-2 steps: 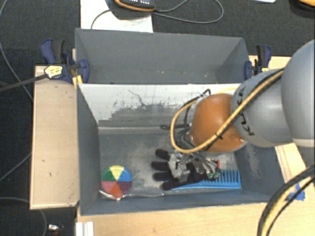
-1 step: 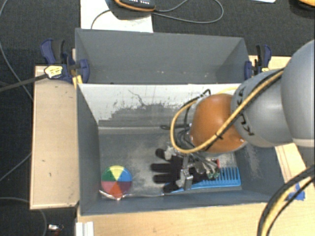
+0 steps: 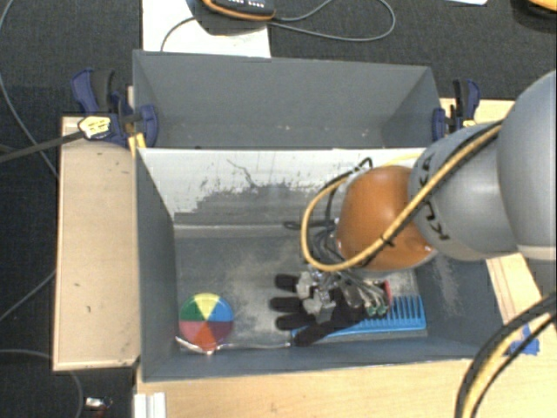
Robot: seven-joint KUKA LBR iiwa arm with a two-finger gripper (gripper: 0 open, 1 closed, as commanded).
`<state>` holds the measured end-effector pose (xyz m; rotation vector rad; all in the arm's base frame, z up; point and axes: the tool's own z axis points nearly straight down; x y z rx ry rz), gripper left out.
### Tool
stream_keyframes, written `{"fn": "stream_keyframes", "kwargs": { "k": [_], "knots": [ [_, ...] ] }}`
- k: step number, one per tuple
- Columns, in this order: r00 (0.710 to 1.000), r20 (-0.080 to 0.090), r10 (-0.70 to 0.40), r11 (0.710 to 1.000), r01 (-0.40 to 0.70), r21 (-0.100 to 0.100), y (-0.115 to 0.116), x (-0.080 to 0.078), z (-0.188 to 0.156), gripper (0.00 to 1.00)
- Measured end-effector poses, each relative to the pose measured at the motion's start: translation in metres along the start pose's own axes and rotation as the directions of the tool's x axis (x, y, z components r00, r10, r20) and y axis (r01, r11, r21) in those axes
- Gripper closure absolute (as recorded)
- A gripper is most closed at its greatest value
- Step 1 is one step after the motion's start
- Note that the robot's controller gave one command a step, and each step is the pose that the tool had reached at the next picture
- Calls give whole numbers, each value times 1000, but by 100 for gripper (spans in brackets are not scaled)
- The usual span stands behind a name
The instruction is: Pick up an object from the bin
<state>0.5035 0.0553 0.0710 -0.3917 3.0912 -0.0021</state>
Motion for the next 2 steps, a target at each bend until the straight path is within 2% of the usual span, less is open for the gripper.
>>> {"fn": "stream_keyframes", "kwargs": {
  "k": [1,2],
  "knots": [
    [1000,0,0,1000,0,0,0,0,0,100],
    [995,3,-99,995,99,2,4,-2,0,100]
  ]
}}
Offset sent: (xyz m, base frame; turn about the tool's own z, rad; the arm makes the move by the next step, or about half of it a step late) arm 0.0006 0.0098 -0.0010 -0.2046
